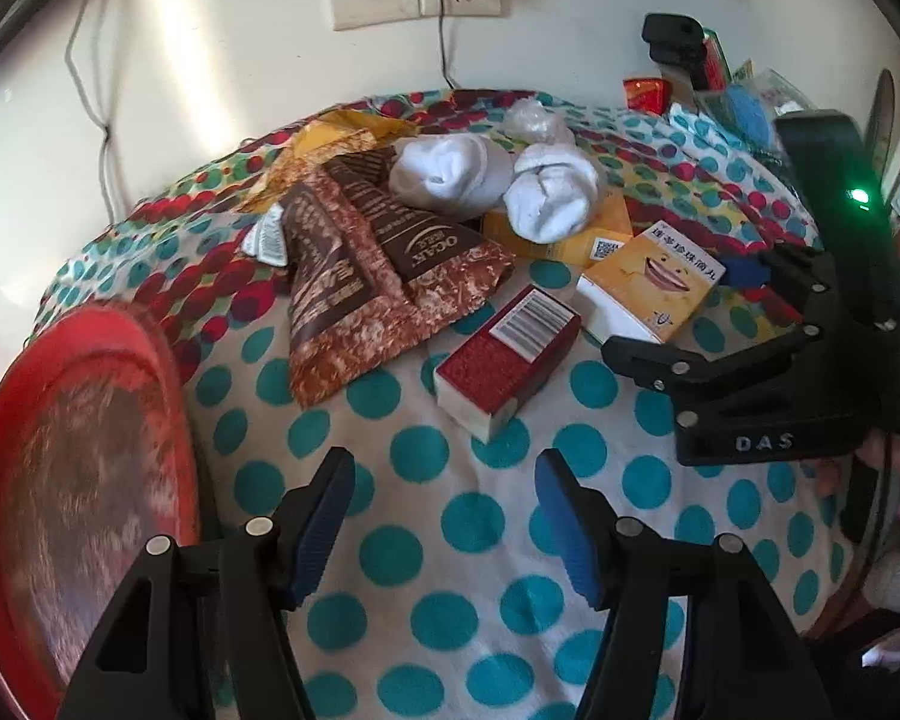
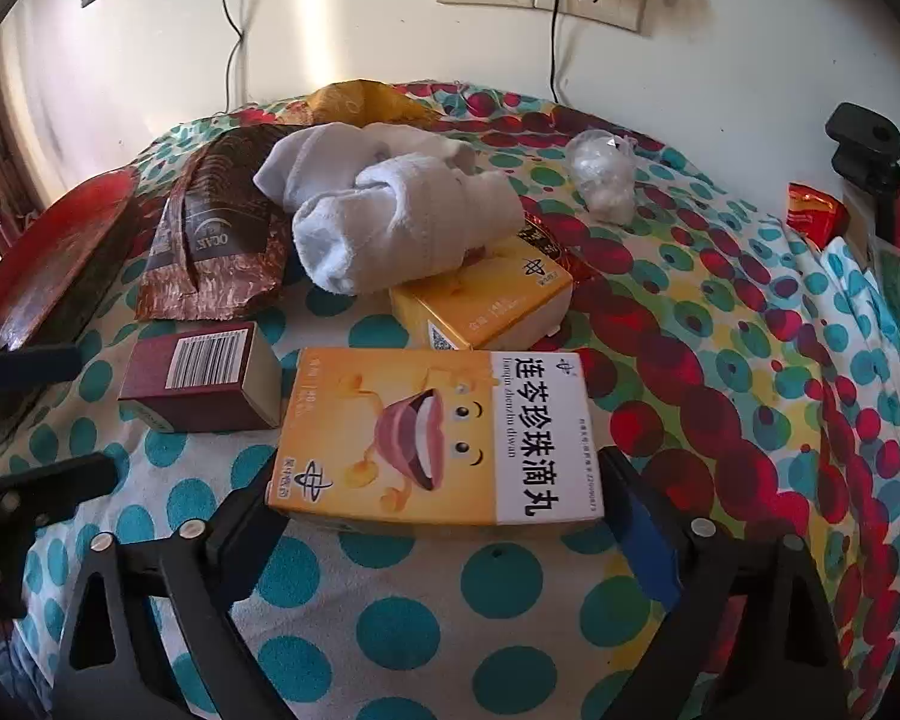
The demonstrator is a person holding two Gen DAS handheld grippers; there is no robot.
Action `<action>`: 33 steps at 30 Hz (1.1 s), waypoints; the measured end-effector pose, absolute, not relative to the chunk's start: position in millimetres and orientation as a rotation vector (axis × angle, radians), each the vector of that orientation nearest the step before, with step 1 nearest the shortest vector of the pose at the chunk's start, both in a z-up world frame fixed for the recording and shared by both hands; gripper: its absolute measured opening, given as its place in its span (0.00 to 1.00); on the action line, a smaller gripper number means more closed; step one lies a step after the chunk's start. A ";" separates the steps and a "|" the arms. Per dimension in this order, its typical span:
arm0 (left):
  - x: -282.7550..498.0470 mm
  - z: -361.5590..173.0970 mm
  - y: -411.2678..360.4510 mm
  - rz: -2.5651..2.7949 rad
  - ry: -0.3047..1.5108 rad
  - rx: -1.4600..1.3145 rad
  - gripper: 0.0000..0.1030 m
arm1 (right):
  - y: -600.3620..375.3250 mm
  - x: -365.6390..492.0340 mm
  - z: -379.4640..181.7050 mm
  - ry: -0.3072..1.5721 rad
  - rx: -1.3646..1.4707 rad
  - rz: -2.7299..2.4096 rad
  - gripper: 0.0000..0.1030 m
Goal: Organize objects
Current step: 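Grasp the small red box with the left gripper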
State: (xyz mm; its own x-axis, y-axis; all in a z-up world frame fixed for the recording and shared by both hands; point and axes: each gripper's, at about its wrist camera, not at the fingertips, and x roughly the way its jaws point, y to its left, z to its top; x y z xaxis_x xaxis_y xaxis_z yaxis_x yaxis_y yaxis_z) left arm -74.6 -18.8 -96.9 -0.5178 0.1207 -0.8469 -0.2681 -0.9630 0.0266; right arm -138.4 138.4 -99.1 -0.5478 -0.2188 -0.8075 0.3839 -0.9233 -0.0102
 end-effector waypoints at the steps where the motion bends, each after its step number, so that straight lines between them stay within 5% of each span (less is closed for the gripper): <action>1: -77.2 -97.6 -18.1 2.534 0.228 -1.398 0.62 | 141.2 -137.1 -97.4 0.241 1.239 -2.482 0.83; 21: -111.1 -111.5 3.7 2.427 0.246 -1.396 0.61 | 143.2 -138.2 -98.1 0.190 1.245 -2.478 0.84; 23: -111.4 -112.5 2.4 2.426 0.225 -1.400 0.41 | 142.6 -138.1 -98.0 0.197 1.245 -2.476 0.84; 25: -111.9 -112.2 0.7 2.434 0.222 -1.398 0.34 | 143.7 -138.0 -97.4 0.196 1.244 -2.474 0.85; 33: -97.5 -104.4 -5.2 2.471 0.195 -1.406 0.32 | 143.2 -137.5 -97.4 0.206 1.246 -2.481 0.85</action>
State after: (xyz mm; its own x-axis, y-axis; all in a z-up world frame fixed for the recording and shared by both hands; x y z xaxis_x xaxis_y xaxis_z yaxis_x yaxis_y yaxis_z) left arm -97.5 -5.2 -104.4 -0.4811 0.1833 -0.8573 -0.3153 -0.9487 -0.0259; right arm -137.5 143.2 -97.4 -0.5487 -0.2480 -0.7983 0.3764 -0.9260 0.0290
